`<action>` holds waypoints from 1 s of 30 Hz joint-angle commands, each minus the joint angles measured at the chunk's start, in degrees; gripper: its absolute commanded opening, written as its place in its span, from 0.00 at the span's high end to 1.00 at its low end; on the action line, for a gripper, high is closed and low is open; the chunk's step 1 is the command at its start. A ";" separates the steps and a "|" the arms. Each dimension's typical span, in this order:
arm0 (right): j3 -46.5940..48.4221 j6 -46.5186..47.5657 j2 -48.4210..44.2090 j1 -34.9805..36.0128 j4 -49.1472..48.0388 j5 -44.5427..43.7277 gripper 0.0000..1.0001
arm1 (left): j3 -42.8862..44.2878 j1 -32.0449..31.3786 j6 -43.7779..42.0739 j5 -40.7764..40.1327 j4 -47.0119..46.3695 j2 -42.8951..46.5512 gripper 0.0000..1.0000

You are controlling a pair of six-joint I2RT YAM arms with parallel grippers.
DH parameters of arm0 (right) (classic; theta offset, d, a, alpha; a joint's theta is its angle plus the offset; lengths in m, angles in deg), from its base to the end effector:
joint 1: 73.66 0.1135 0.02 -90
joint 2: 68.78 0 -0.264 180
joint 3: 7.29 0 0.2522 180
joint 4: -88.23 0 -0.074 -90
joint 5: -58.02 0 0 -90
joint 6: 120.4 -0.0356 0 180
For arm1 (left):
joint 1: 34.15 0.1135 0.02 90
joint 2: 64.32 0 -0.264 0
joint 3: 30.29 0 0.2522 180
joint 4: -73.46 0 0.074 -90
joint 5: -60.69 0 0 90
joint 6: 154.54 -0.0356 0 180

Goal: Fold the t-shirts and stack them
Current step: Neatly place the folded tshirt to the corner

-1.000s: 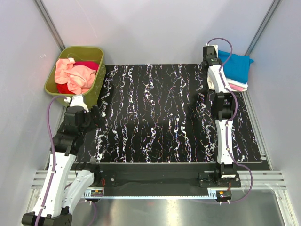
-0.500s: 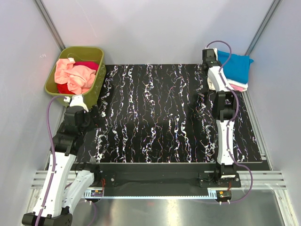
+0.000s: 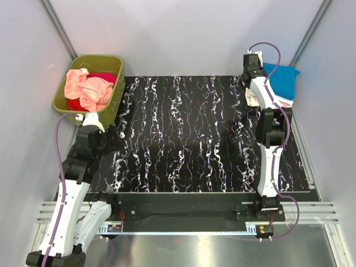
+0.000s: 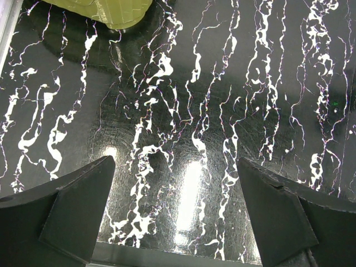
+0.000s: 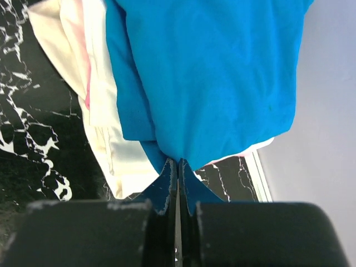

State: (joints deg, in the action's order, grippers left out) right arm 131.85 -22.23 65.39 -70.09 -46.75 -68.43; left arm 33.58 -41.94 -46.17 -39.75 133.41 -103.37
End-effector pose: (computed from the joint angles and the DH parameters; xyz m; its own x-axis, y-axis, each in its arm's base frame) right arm 0.5341 0.0121 0.2587 -0.6931 -0.1578 -0.7034 0.3085 0.8170 -0.4872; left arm 0.1327 -0.0116 0.3230 -0.5368 -0.2394 -0.8090 -0.1925 0.9684 -0.1588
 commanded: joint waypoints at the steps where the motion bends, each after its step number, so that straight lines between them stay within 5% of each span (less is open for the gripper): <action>1: -2.33 -0.34 -3.56 -0.15 -0.95 -1.70 1.00 | -0.19 0.41 -0.97 1.03 -3.13 0.38 0.01; 10: -5.94 -4.91 -4.26 -0.15 1.95 3.83 0.99 | -0.19 0.58 -1.06 1.30 -3.13 0.11 0.01; 11: -5.68 -5.00 -4.35 -0.06 2.39 4.71 0.91 | -0.19 0.58 -1.06 1.30 -3.13 0.02 0.01; 12: -5.15 -5.17 -4.62 -0.15 2.57 6.20 0.64 | -0.19 0.58 -0.97 1.38 -3.22 0.02 0.01; 15: -4.27 -5.70 -6.81 -0.32 2.66 7.44 0.25 | -0.10 0.58 -0.97 1.38 -3.13 -0.06 0.01; 18: -3.05 -7.80 -10.50 -2.42 1.25 9.45 0.13 | -0.10 0.58 -0.79 0.95 -2.95 0.20 0.01; 30: 8.38 -27.32 -4.97 -23.17 6.52 42.85 0.17 | -0.01 0.58 -0.70 0.51 -2.78 -0.59 0.01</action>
State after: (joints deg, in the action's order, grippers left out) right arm 137.31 -43.50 60.32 -92.91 -42.07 -37.72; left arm 33.58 -41.68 -46.17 -39.46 133.41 -103.89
